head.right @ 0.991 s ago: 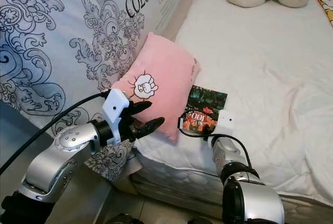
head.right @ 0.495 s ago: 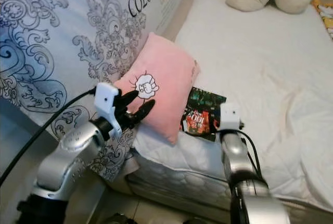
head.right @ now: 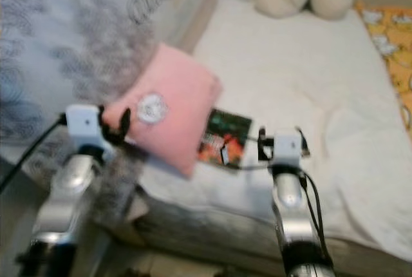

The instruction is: Clean up the room

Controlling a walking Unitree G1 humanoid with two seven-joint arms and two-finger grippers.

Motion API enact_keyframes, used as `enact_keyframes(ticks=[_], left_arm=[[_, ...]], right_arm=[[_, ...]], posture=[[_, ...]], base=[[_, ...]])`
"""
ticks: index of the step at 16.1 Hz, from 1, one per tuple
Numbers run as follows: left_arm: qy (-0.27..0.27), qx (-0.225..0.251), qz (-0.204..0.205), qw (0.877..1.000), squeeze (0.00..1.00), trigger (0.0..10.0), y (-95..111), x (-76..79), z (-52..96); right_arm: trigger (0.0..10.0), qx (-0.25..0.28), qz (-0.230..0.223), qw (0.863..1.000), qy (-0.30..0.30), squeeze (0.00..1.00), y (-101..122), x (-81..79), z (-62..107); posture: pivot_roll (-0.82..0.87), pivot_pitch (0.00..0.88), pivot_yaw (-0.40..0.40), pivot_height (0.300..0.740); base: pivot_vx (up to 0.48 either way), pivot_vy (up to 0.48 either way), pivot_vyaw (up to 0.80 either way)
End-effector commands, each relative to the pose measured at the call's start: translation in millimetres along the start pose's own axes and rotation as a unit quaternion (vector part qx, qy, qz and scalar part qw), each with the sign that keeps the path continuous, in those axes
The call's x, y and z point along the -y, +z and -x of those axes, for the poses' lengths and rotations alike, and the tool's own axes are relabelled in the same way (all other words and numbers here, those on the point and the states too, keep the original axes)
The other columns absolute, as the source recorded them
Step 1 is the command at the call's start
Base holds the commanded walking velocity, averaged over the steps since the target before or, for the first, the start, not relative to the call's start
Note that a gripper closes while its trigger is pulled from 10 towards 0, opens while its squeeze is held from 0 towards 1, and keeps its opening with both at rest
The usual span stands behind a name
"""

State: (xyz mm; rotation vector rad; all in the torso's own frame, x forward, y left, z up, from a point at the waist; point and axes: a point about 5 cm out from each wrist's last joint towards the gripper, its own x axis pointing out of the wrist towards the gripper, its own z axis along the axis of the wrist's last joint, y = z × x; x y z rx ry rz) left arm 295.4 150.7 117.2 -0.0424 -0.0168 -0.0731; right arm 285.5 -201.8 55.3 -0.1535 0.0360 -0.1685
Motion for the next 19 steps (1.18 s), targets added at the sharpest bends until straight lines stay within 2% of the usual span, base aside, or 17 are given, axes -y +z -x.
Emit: enact_keyframes(ticks=[1, 5, 9, 13, 14, 18, 19], left_arm=[[-0.002, -0.004, 0.004, 1.000, 1.00, 10.0, -3.4, 0.2, 1.4], [0.007, 0.003, 0.018, 1.000, 1.00, 10.0, -9.0, 4.8, 2.8], [-0.009, 0.031, 0.016, 0.999, 1.00, 10.0, -4.6, 6.3, 4.2], [-0.037, 0.046, 0.013, 0.998, 1.00, 10.0, 0.3, 11.9, -2.1], [-0.043, 0.044, 0.011, 0.998, 1.00, 10.0, -2.5, 14.3, -1.2], [-0.055, 0.044, -0.002, 0.998, 1.00, 10.0, -3.7, 17.8, -1.0], [-0.065, 0.040, -0.021, 0.997, 0.27, 10.0, -4.7, 19.9, -1.7]], right_arm=[[10.0, 0.025, -0.007, 1.000, 0.011, 1.00, 9.9, -2.6, 1.8], [10.0, 0.030, -0.006, 0.999, 0.038, 1.00, 12.8, -12.8, 5.7], [10.0, 0.034, -0.015, 0.998, 0.055, 1.00, 16.7, -21.9, 2.6], [10.0, 0.043, -0.023, 0.996, 0.076, 1.00, 24.9, -34.9, -0.1], [10.0, 0.051, -0.014, 0.995, 0.085, 0.00, 27.1, -36.0, 1.3], [10.0, 0.040, -0.008, 0.995, 0.090, 0.00, 24.1, -38.6, 2.7], [10.0, 0.032, -0.008, 0.995, 0.091, 0.00, 22.2, -39.6, 2.9]], posture=[[-0.09, 0.000, 0.022, 0.740], [-0.09, 0.000, 0.025, 0.740], [-0.09, 0.000, 0.035, 0.740], [-0.11, 0.000, 0.042, 0.740], [-0.11, 0.000, 0.043, 0.740], [-0.10, 0.000, 0.042, 0.740], [-0.10, 0.000, 0.041, 0.740]], base=[[0.000, -0.480, 0.00], [0.000, -0.475, 0.00], [0.000, -0.469, 0.00], [0.000, -0.469, 0.00], [0.000, -0.469, 0.00], [0.000, -0.435, 0.00], [0.000, 0.000, -0.77]])
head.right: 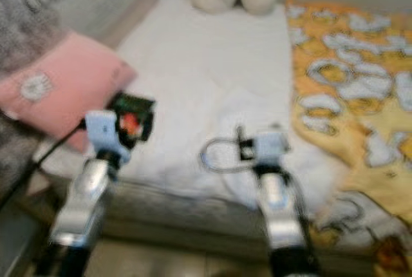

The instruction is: Clean up the room

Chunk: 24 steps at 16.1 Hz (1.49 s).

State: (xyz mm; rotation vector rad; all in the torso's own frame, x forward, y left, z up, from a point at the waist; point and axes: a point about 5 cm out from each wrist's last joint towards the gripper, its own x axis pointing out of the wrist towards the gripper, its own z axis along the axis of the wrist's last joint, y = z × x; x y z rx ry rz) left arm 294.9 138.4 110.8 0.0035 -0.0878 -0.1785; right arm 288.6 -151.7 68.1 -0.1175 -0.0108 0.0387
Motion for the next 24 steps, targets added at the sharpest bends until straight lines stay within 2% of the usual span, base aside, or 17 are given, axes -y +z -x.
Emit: enact_keyframes(ticks=[1, 2, 6, 7, 8, 9, 11, 14, 17, 20, 21, 24], left_arm=[[-0.018, 0.004, -0.007, 1.000, 0.15, 10.0, 1.6, 8.8, -3.1], [-0.021, 0.001, 0.002, 1.000, 0.00, 10.0, 0.3, 8.9, -4.1], [-0.017, -0.005, 0.008, 1.000, 0.00, 10.0, -3.2, 7.7, -5.1], [-0.010, -0.015, -0.003, 1.000, 0.00, 10.0, -7.8, 6.0, -4.2], [0.000, -0.036, 0.006, 0.999, 0.00, 10.0, -19.0, 2.7, 2.0], [0.003, -0.045, 0.021, 0.999, 0.00, 10.0, -24.3, 1.7, 6.7], [0.001, -0.047, 0.018, 0.999, 0.00, 10.0, -27.3, 2.2, 10.9], [0.006, -0.046, 0.010, 0.999, 0.00, 10.0, -27.6, 0.4, 8.0], [0.011, -0.053, 0.004, 0.999, 0.00, 10.0, -30.2, -0.2, 8.9], [0.006, -0.053, 0.009, 0.999, 0.00, 10.0, -30.7, 1.9, 8.8], [0.003, -0.055, 0.010, 0.998, 0.00, 10.0, -31.1, 2.4, 8.0], [-0.003, -0.051, 0.011, 0.999, 0.00, 10.0, -29.2, 5.1, 4.8]], right_arm=[[10.0, -0.006, 0.010, 1.000, -0.008, 0.00, 0.4, 7.4, -1.5], [10.0, -0.009, 0.008, 1.000, -0.005, 0.00, -0.5, 6.7, -1.6], [10.0, -0.019, 0.007, 1.000, -0.003, 0.00, -5.0, 9.0, 0.6], [10.0, -0.028, -0.002, 1.000, -0.007, 0.00, -8.6, 11.6, 2.9], [10.0, -0.045, -0.044, 0.998, -0.019, 0.00, -16.6, 18.0, 8.9], [10.0, -0.054, -0.045, 0.997, -0.027, 0.00, -20.8, 23.5, 13.1], [10.0, -0.061, -0.025, 0.997, -0.027, 0.00, -25.1, 29.5, 18.7], [10.0, -0.073, -0.022, 0.997, -0.035, 0.00, -31.4, 37.9, 24.8], [10.0, -0.075, -0.027, 0.996, -0.038, 0.00, -32.4, 37.1, 26.3], [10.0, -0.082, -0.026, 0.996, -0.034, 0.00, -36.6, 31.8, 30.9], [10.0, -0.070, -0.021, 0.997, -0.023, 0.00, -34.6, 27.8, 31.1], [10.0, -0.060, -0.017, 0.998, -0.006, 0.00, -30.2, 20.5, 27.9]], posture=[[-0.10, 0.000, 0.042, 0.740], [-0.10, 0.000, 0.041, 0.740], [-0.10, 0.000, 0.036, 0.740], [-0.10, 0.000, 0.033, 0.740], [-0.11, 0.000, 0.028, 0.740], [-0.11, 0.000, 0.023, 0.740], [-0.11, 0.000, 0.020, 0.740], [-0.11, 0.000, 0.020, 0.740], [-0.12, 0.000, 0.027, 0.740], [-0.12, 0.000, 0.041, 0.740], [-0.12, 0.000, 0.041, 0.740], [-0.12, 0.000, 0.041, 0.740]], base=[[0.000, 0.000, -0.76], [0.000, 0.000, -0.76], [0.000, 0.000, -0.77], [0.000, 0.000, -0.77], [0.000, 0.000, -0.77], [0.000, 0.000, -0.76], [0.000, 0.000, -0.75], [0.000, 0.000, -0.75], [0.000, 0.000, -0.75], [0.000, 0.000, -0.75], [0.000, 0.000, -0.76], [0.000, 0.000, 0.00]])
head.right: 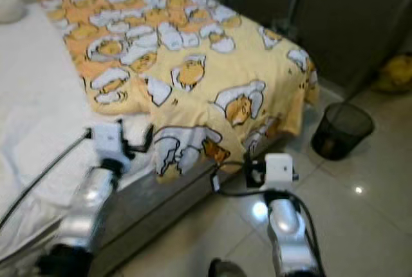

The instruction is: Clean up the room

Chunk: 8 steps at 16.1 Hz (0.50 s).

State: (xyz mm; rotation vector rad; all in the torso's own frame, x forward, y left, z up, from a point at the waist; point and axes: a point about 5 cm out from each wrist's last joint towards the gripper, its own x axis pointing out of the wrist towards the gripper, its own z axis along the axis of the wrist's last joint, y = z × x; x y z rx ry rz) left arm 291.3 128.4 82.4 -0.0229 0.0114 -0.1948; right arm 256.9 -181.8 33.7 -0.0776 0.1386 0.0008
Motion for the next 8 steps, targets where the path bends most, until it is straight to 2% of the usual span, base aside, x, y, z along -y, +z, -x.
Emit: enact_keyframes(ticks=[1, 2, 4, 6, 8], left_arm=[[-0.003, -0.008, -0.001, 1.000, 0.00, 10.0, -1.9, -4.7, 0.3], [-0.010, 0.005, 0.004, 1.000, 0.00, 10.0, 0.9, -4.8, 2.5], [0.014, 0.026, 0.012, 0.999, 0.00, 10.0, 4.0, -7.4, 9.7], [0.048, 0.027, 0.046, 0.997, 0.00, 10.0, 1.6, -11.6, 21.1], [0.041, 0.025, 0.033, 0.998, 0.00, 10.0, -0.3, -15.8, 25.9]], right_arm=[[10.0, 0.022, 0.009, 1.000, 0.015, 0.00, 10.8, -6.0, -6.2], [10.0, 0.027, 0.011, 0.999, 0.015, 0.00, 13.3, -5.9, -7.1], [10.0, 0.062, 0.002, 0.998, 0.000, 0.00, 23.7, -1.4, -4.9], [10.0, 0.081, -0.002, 0.997, 0.005, 0.00, 27.3, 3.3, 5.0], [10.0, 0.065, 0.005, 0.998, 0.017, 0.00, 17.5, 4.3, 14.4]], posture=[[-0.12, 0.000, 0.039, 0.740], [-0.12, 0.000, 0.037, 0.740], [-0.12, 0.000, 0.036, 0.740], [-0.12, 0.000, 0.032, 0.740], [-0.12, 0.000, 0.027, 0.740]], base=[[0.000, 0.000, 0.00], [0.300, 0.000, 0.00], [0.480, 0.000, 0.00], [0.467, 0.000, 0.00], [0.450, 0.000, 0.00]])
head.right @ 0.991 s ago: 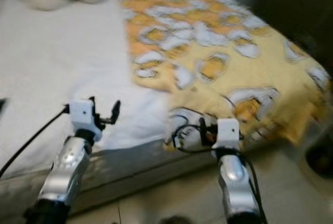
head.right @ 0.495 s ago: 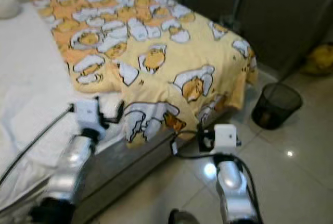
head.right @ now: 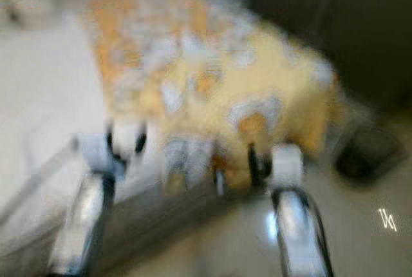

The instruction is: Clean up the room

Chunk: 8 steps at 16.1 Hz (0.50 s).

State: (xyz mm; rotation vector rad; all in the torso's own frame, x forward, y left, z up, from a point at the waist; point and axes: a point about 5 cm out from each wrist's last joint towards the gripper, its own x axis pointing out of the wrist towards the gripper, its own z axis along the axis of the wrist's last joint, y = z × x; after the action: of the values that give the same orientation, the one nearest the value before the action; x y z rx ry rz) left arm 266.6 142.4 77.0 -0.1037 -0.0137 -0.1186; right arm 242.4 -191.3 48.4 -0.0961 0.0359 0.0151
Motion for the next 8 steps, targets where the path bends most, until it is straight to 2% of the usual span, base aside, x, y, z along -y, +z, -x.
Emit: enact_keyframes(ticks=[1, 4, 5, 6, 8], left_arm=[[-0.003, 0.007, -0.008, 1.000, 0.00, 10.0, 5.0, -6.0, -0.1], [-0.038, 0.003, -0.030, 0.999, 0.00, 10.0, 3.9, -1.6, 7.1], [-0.056, -0.010, -0.038, 0.998, 0.00, 10.0, 0.7, 3.1, 6.9], [-0.070, -0.028, -0.033, 0.997, 0.00, 10.0, -4.0, 7.0, 5.5], [-0.118, -0.122, -0.021, 0.985, 0.00, 10.0, -27.6, 11.6, -1.7]], right_arm=[[10.0, 0.013, -0.001, 1.000, 0.016, 0.00, 4.3, -6.2, -0.3], [10.0, 0.004, 0.008, 1.000, 0.022, 0.00, -1.4, -5.7, 6.9], [10.0, 0.001, 0.010, 1.000, 0.023, 0.00, -2.8, -5.1, 7.3], [10.0, -0.001, 0.011, 1.000, 0.022, 0.00, -3.9, -4.6, 7.2], [10.0, -0.018, -0.002, 1.000, 0.012, 0.00, -8.1, -1.7, 6.6]], posture=[[-0.12, 0.000, 0.027, 0.740], [-0.12, 0.000, 0.031, 0.740], [-0.12, 0.000, 0.032, 0.740], [-0.12, 0.000, 0.032, 0.740], [-0.12, 0.000, 0.028, 0.740]], base=[[0.450, 0.000, 0.00], [0.464, 0.000, 0.00], [0.255, 0.000, 0.00], [0.000, 0.000, 0.00], [0.000, 0.000, 0.00]])
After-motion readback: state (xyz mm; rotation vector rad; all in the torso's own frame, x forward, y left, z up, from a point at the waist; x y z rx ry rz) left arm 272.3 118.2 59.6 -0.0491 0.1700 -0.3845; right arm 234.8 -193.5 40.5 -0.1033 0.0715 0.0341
